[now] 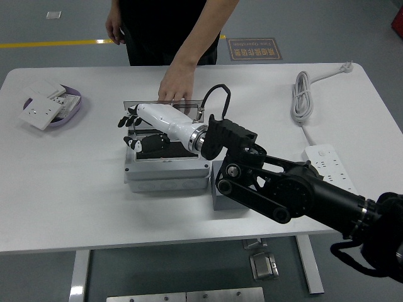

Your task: Pick up the cylinder from the cube,place it in the box,flap close box

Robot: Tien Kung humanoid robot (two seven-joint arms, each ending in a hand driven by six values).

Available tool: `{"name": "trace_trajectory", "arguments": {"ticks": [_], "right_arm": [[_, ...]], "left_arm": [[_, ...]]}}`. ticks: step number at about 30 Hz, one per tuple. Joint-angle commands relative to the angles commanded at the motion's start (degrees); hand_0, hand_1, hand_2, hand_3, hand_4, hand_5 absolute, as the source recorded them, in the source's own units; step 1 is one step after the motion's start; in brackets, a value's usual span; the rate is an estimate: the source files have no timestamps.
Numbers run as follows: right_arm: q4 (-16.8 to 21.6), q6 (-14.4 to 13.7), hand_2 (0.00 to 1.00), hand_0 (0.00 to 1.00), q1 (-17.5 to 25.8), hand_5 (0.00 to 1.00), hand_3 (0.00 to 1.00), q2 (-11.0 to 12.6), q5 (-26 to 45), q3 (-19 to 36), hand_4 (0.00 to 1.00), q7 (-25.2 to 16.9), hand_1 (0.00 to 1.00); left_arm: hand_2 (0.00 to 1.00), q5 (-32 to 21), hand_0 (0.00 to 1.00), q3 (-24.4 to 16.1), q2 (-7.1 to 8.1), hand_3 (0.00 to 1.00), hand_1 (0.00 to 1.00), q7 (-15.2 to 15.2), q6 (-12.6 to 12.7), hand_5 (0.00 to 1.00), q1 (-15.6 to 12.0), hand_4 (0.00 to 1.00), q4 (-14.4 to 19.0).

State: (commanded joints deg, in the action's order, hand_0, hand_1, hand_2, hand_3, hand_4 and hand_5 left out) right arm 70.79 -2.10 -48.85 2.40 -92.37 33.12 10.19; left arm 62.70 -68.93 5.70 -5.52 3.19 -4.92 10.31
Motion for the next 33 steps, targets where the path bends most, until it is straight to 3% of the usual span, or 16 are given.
{"name": "trace_trajectory", "arguments": {"ticks": [4,10,18,23,24,33], "right_arm": [[0.21,0.37,0.721,0.804,-1.35,0.288,0.699,2.1,2.15,3.55,0.614,-0.39,0.706],[-6.1,0.33,0.719,0.801,-3.21,0.287,0.695,3.18,3.81,4.69,0.608,-1.15,0.702],[-13.97,0.27,0.711,0.796,-3.53,0.285,0.695,4.04,6.91,2.25,0.607,-1.91,0.7],[-13.44,0.18,0.711,0.796,-2.37,0.285,0.695,5.09,7.3,1.03,0.607,-1.84,0.7],[-12.95,0.14,0.714,0.797,-2.07,0.319,0.694,5.4,7.23,0.88,0.648,-1.77,0.698],[-6.75,-0.29,0.713,0.793,0.07,0.324,0.694,8.5,5.9,0.42,0.655,-1.21,0.697]], "left_arm": [[0.563,0.18,0.584,-0.13,0.09,0.599,0.62,-0.05,-0.02,0.255,-0.01,0.648,0.0],[0.562,0.51,0.583,-0.31,0.24,0.599,0.62,-0.03,-0.14,0.261,0.28,0.644,0.0],[0.562,0.48,0.583,-0.12,0.23,0.598,0.62,0.02,-0.15,0.263,0.35,0.642,0.0],[0.562,0.44,0.583,-0.07,0.09,0.598,0.62,0.15,-0.2,0.263,0.48,0.642,0.0],[0.562,0.42,0.582,-0.05,0.05,0.599,0.62,0.17,-0.2,0.262,0.49,0.641,0.0],[0.562,0.4,0.582,-0.19,-0.09,0.599,0.62,0.29,-0.09,0.261,0.53,0.642,0.0]]}}
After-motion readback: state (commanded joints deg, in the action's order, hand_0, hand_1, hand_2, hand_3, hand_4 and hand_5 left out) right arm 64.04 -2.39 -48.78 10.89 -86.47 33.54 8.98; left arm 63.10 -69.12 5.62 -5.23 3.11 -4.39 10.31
